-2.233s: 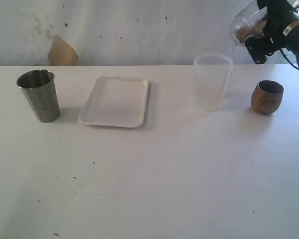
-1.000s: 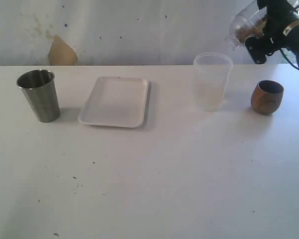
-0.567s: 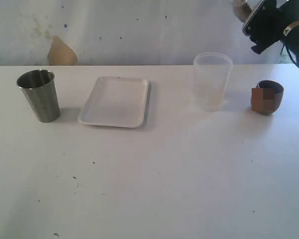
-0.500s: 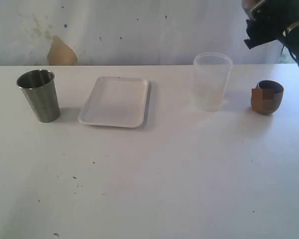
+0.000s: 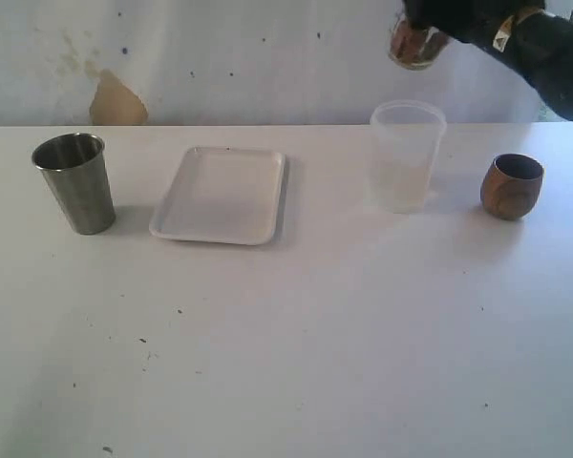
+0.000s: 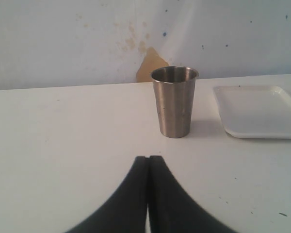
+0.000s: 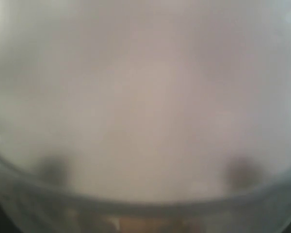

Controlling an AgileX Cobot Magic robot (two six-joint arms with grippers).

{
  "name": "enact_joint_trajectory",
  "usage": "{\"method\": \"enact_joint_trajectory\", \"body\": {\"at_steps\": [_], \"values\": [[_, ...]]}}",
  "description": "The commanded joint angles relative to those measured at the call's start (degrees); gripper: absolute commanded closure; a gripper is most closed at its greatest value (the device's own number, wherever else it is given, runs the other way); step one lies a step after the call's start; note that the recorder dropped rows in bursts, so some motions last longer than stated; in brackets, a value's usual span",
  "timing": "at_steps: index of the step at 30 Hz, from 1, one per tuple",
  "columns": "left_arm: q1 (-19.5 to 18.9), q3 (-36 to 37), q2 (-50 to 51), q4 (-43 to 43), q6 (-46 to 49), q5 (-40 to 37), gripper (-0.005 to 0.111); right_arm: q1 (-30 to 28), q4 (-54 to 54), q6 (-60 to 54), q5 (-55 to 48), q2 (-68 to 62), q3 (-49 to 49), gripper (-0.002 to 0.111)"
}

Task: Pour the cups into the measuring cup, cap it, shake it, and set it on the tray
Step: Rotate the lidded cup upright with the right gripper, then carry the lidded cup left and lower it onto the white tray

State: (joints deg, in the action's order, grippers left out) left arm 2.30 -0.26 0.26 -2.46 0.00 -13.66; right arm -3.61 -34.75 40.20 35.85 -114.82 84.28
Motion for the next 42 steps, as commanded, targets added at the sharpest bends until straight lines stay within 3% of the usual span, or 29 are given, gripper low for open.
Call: {"method": "enact_joint_trajectory", "body": {"at_steps": [1,4,16,25,37,42], "values": [[0.09,0.26,-0.26,0.33,0.0,0.35,0.107,5.07,-10.45,4.18,1.56,1.16,0.43,0.108],[0.09,0.26,-0.26,0.33,0.0,0.35,0.107,9.6,-15.16,6.3,1.0,1.16,0.43,0.108],[0.09,0.26,-0.26,0.33,0.0,0.35,0.107,23.53,-15.3,8.65,-4.32,-5.08,1.9,0.108],[0.09,0.26,-0.26,0.33,0.0,0.35,0.107,24.67,-14.89,8.41,-6.6,-14.5,6.5,0.108],[0.09,0.26,-0.26,0.33,0.0,0.35,0.107,24.67,-8.23,-7.03,3.43,-19.7,6.61,0.108],[0.09,0.26,-0.26,0.33,0.0,0.35,0.107,24.67,-3.31,-7.03,2.79,-19.7,6.61,0.094]]}}
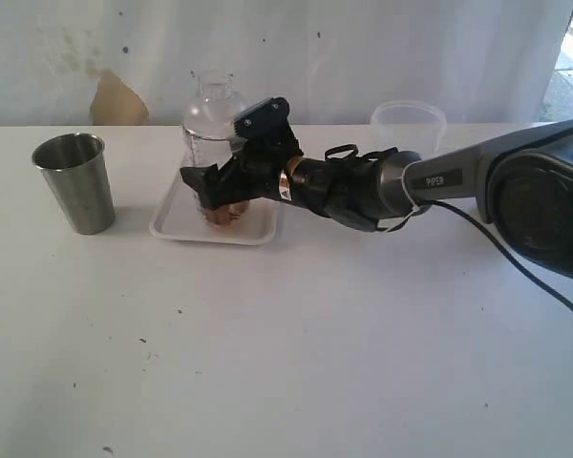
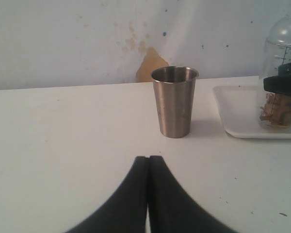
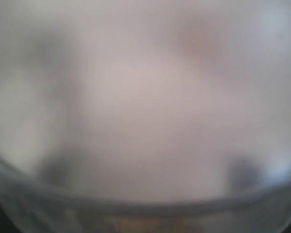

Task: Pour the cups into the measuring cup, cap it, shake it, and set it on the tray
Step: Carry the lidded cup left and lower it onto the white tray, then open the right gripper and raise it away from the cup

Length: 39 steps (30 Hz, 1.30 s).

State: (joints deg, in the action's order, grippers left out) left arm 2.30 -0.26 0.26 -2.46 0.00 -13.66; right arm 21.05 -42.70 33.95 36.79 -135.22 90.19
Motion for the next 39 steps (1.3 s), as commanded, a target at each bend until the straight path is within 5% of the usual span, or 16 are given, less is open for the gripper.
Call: {"method": "enact_joint_trajectory", "body": {"at_steps": [1,9,12,39], "values": [[0.09,0.26,-0.26,0.33,0.0,0.35,0.107,0.01,5.1,-0.79,1.85,0.7,0.7,0.089],[0.09,0.26,-0.26,0.33,0.0,0.35,0.107,-0.12,5.79,-1.78,-0.34,0.7,0.7,0.028],[0.09,0.26,-0.26,0.33,0.0,0.35,0.107,-0.12,5.79,-2.82,-2.15,0.7,0.7,0.017],[0.09,0.26,-0.26,0.33,0.0,0.35,0.107,-0.12,5.79,-4.38,-3.13,8.63,0.7,0.016]]}}
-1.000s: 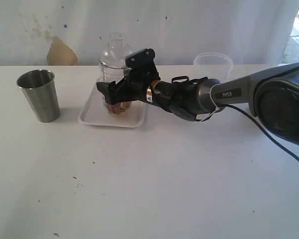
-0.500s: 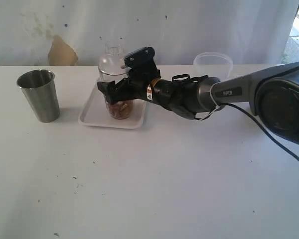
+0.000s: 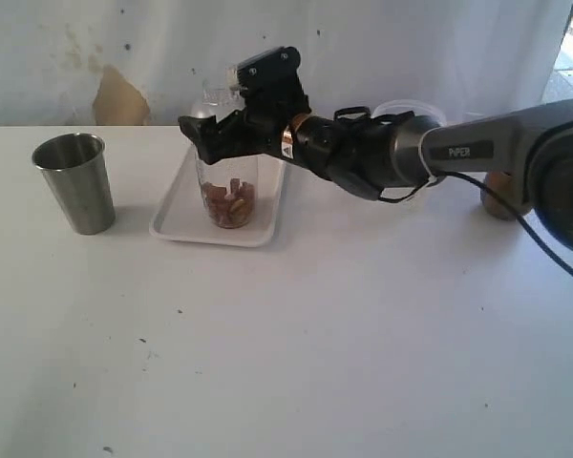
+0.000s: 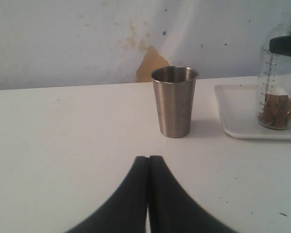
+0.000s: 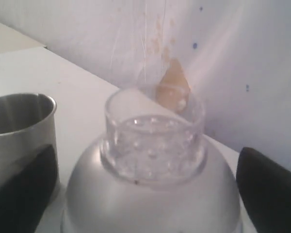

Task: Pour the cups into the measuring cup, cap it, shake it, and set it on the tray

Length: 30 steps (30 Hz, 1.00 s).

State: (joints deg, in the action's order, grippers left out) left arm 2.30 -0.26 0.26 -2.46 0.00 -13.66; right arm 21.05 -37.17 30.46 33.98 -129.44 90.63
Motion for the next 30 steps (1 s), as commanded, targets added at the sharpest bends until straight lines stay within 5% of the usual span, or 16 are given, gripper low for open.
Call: {"method": "enact_joint_trajectory", "body": {"at_steps": [1,15,18,26,30], "values": [[0.09,0.26,-0.26,0.33,0.0,0.35,0.107,-0.12,0.27,-0.88,-0.56,3.5,0.27,0.016],[0.09,0.26,-0.26,0.33,0.0,0.35,0.107,0.02,0.15,-0.37,-13.95,17.79,0.17,0.02],[0.09,0.26,-0.26,0.33,0.0,0.35,0.107,0.27,0.15,0.81,-19.98,21.36,0.17,0.036],[0.09,0.26,-0.26,0.33,0.0,0.35,0.107,1.25,0.29,1.25,-46.37,30.01,0.03,0.105],[0.09,0.26,-0.26,0.33,0.0,0.35,0.107,1.25,0.29,1.25,-56.86,33.32,-0.48,0.108]]}}
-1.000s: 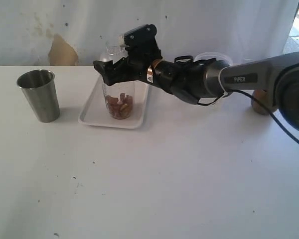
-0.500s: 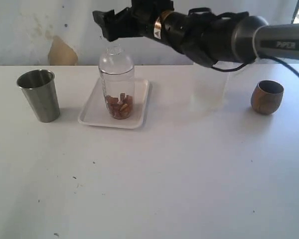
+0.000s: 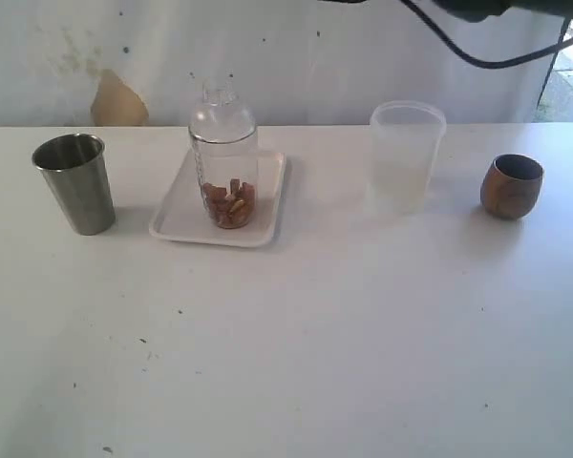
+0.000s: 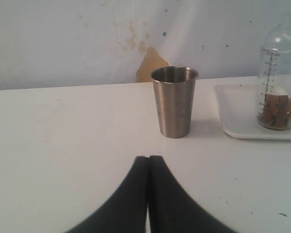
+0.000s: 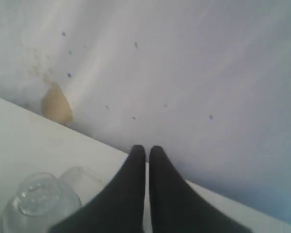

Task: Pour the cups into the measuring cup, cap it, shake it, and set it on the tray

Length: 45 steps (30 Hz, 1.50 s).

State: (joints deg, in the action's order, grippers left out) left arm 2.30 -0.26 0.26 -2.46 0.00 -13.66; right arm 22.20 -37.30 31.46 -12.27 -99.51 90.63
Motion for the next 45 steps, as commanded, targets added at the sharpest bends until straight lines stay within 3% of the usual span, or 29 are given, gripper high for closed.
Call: {"method": "enact_joint_trajectory", "body": {"at_steps": [1,13,23,30,37,45], "values": [[0.09,0.26,-0.26,0.33,0.0,0.35,0.107,0.1,0.53,0.15,-11.9,4.51,-1.57,0.108],[0.09,0.26,-0.26,0.33,0.0,0.35,0.107,0.1,1.72,1.3,1.77,27.69,-26.39,0.108],[0.09,0.26,-0.26,0.33,0.0,0.35,0.107,0.1,1.72,1.99,1.89,51.67,-38.39,0.108],[0.09,0.26,-0.26,0.33,0.0,0.35,0.107,0.1,3.01,2.15,-1.56,67.89,-42.51,0.108],[0.09,0.26,-0.26,0.33,0.0,0.35,0.107,0.1,5.94,2.15,-15.95,86.79,-42.89,0.108],[0.09,0.26,-0.26,0.33,0.0,0.35,0.107,0.1,6.06,2.15,-18.02,94.67,-42.89,0.108]]}}
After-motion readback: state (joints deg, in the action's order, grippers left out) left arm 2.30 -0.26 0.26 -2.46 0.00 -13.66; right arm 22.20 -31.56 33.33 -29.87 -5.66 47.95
